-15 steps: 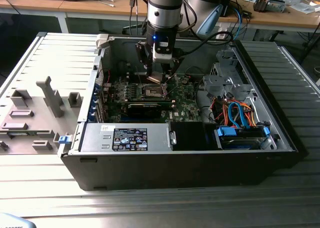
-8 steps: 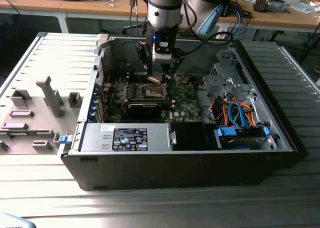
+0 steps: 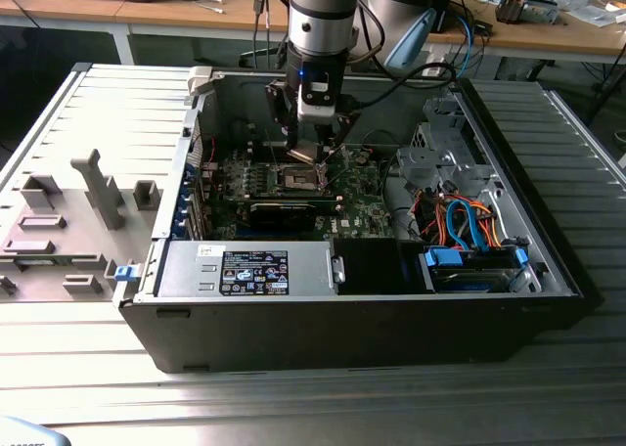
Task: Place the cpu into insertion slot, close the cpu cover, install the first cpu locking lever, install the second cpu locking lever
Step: 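Place the cpu into insertion slot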
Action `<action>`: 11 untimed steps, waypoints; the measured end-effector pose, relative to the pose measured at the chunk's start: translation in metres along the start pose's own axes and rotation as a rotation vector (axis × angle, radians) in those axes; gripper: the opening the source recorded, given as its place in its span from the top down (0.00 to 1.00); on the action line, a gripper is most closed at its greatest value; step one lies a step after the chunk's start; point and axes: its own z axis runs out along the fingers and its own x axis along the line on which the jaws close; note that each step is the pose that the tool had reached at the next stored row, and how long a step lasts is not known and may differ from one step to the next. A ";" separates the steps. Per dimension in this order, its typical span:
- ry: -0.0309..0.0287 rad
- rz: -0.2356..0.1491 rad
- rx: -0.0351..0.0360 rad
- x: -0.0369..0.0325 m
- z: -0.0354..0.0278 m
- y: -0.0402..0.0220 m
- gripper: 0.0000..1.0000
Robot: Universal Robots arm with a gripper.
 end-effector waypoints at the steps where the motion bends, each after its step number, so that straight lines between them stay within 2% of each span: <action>1: 0.0001 0.001 0.0000 0.0000 0.0000 0.0000 0.45; 11: 0.0001 0.012 -0.0001 0.0000 0.0004 0.0000 0.45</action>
